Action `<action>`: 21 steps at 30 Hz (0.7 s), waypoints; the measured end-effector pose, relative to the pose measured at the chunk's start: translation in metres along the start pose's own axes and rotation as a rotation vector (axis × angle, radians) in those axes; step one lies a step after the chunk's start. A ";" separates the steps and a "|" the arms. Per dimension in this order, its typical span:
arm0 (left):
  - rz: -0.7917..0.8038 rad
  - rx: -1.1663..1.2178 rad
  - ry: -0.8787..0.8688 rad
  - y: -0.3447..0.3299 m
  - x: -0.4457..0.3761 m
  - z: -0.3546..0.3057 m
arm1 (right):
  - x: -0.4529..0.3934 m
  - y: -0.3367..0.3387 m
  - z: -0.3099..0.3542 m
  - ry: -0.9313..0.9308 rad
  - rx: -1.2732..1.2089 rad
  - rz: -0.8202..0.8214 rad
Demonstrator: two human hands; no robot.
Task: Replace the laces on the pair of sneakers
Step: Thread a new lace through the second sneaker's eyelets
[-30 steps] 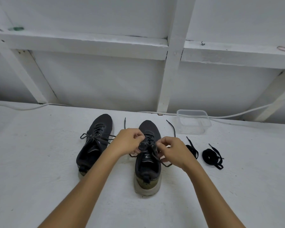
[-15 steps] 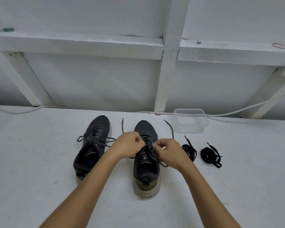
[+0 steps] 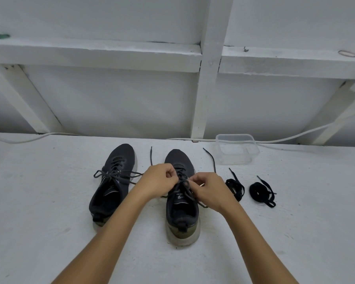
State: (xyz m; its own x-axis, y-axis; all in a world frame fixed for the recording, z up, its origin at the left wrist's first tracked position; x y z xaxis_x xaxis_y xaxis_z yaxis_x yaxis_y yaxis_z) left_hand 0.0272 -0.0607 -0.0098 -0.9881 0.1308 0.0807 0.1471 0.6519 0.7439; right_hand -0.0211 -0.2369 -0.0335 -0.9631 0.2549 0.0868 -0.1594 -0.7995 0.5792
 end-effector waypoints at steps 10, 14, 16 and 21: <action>-0.046 0.023 0.047 -0.001 0.000 0.000 | 0.000 0.000 -0.001 -0.011 0.028 0.003; -0.052 0.015 -0.004 0.004 -0.003 -0.004 | 0.001 0.001 0.000 -0.002 0.019 0.005; -0.053 -0.005 -0.023 0.005 -0.004 -0.003 | 0.001 0.001 0.001 -0.003 0.017 0.002; -0.066 -0.062 -0.042 -0.003 -0.001 -0.001 | 0.000 0.002 0.006 0.030 0.037 -0.005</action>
State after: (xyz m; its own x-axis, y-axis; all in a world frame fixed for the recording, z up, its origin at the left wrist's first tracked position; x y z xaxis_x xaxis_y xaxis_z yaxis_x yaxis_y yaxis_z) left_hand 0.0274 -0.0633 -0.0119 -0.9926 0.1214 0.0030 0.0773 0.6131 0.7862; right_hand -0.0203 -0.2352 -0.0273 -0.9684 0.2421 0.0602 -0.1566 -0.7777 0.6088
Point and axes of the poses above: each hand's wrist, its own x-axis away from the middle knuckle, its own y-axis out of the back of the hand, z = x × y, the point moved 3 cm from there along -x, towards the middle knuckle, and after that the axes turned 14 degrees about -z, right-handed, at the moved point
